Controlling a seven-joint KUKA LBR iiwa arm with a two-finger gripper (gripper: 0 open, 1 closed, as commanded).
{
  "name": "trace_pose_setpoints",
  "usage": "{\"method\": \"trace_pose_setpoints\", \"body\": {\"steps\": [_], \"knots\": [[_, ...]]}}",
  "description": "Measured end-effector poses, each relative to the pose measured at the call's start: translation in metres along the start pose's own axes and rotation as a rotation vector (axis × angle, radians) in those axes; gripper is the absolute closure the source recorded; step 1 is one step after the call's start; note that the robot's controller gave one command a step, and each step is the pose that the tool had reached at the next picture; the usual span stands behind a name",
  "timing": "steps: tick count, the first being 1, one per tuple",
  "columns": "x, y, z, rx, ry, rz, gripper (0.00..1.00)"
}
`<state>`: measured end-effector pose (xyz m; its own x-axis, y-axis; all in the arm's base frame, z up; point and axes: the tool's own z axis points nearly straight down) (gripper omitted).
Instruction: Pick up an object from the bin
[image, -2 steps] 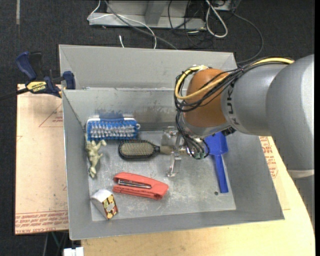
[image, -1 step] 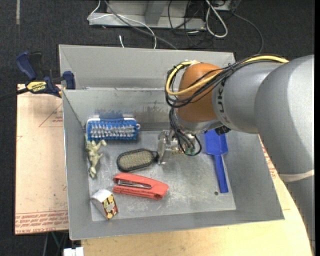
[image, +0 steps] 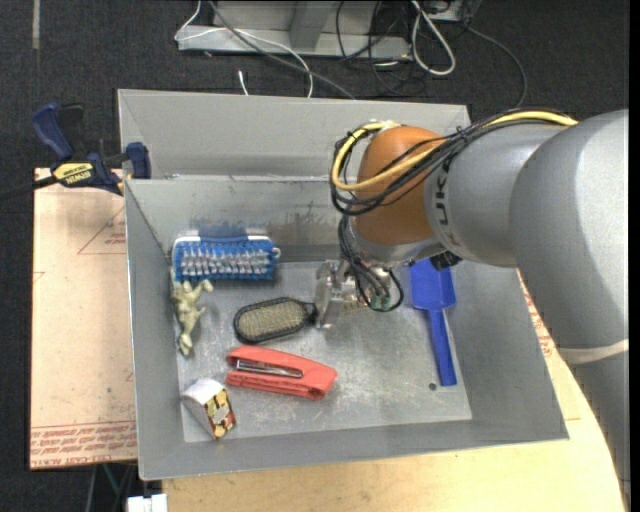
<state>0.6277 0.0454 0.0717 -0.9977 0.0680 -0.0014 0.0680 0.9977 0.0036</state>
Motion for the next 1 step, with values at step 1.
{"method": "trace_pose_setpoints", "body": {"steps": [1], "knots": [[0.0012,0.0001,-0.0127,0.0,0.003,0.0,1.0]]}}
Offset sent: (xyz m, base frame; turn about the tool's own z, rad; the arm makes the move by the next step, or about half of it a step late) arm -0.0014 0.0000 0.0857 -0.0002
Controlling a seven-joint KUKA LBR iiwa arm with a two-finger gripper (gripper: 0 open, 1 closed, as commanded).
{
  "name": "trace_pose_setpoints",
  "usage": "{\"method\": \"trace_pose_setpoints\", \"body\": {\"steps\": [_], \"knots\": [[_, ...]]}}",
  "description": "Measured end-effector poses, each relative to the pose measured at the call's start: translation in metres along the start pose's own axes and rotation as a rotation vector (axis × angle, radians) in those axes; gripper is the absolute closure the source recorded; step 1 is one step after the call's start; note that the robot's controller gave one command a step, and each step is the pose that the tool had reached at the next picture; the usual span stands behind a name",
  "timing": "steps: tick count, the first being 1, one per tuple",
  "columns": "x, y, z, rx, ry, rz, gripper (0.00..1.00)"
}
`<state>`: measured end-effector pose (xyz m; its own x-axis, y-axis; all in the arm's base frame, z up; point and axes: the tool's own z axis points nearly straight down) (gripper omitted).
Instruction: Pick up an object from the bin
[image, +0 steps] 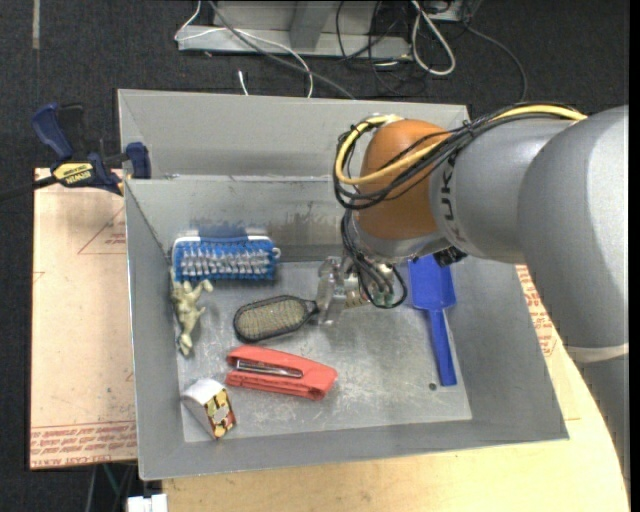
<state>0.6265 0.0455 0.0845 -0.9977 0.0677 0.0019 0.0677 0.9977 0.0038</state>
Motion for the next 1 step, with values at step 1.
{"method": "trace_pose_setpoints", "body": {"steps": [1], "knots": [[0.0021,0.0,-0.0268,0.0,0.007,0.0,1.0]]}}
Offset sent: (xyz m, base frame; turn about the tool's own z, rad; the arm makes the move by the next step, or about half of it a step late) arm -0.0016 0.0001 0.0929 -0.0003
